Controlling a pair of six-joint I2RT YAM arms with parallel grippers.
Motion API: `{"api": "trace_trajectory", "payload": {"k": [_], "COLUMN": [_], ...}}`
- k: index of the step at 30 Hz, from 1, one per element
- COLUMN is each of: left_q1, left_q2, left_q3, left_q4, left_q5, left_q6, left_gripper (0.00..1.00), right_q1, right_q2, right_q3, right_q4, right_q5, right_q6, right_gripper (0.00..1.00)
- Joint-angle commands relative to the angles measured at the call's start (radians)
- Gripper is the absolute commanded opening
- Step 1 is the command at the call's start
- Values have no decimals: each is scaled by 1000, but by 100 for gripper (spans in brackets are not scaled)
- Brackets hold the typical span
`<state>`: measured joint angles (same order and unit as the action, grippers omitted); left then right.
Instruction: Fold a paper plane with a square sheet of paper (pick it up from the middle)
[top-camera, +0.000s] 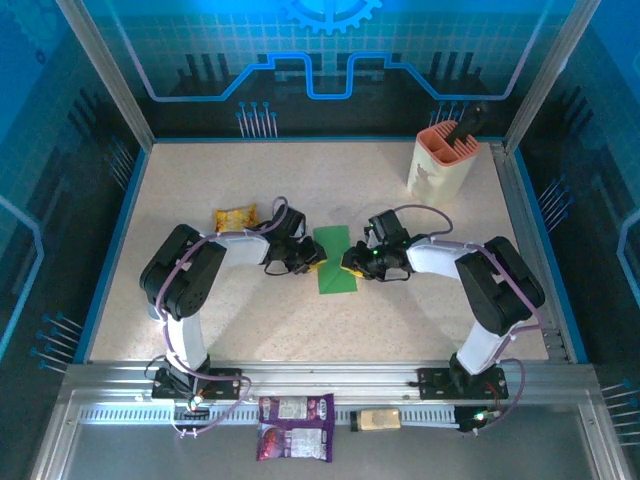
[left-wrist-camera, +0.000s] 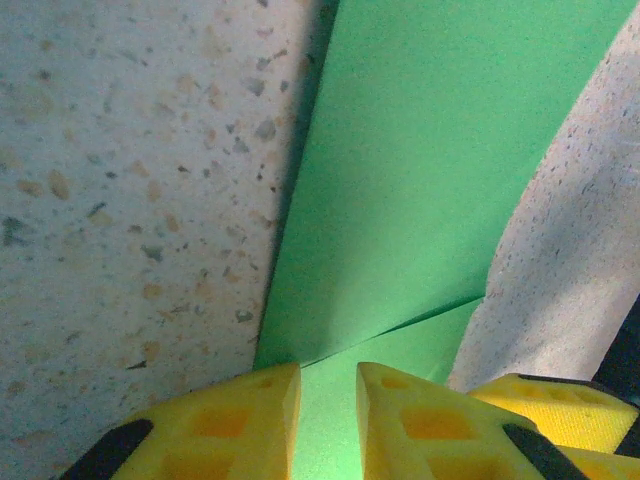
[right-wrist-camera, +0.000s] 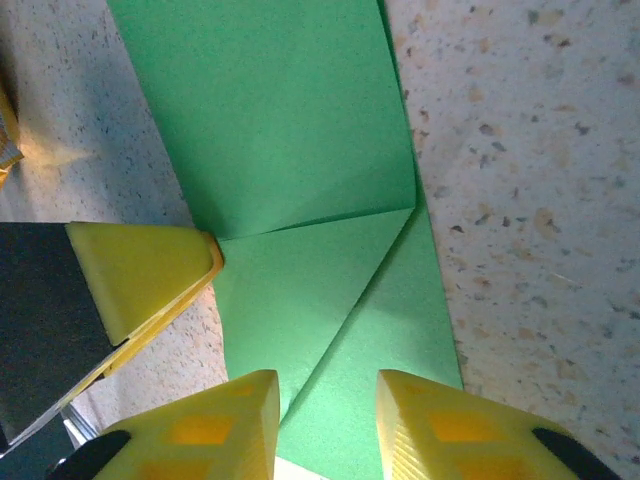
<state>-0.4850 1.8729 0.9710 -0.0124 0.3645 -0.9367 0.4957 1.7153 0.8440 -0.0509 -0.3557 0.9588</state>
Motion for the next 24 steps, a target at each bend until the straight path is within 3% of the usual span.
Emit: {"api": "trace_trajectory", "payload": {"k": [1,24], "left_q1": [6,10], "left_q2": [35,35], "left_q3": [-27,-43], "left_q4": [-26,-13], "left_q5": [-26,-19], "left_q6": [-5,-29], "left_gripper": [24,23], "right_q1": [12,36], "right_q2": [23,79], "right_q3": [23,31], "right_q4": [6,65], "right_q5": [17,40], "right_q6": [30,110], "right_gripper": [31,26]}}
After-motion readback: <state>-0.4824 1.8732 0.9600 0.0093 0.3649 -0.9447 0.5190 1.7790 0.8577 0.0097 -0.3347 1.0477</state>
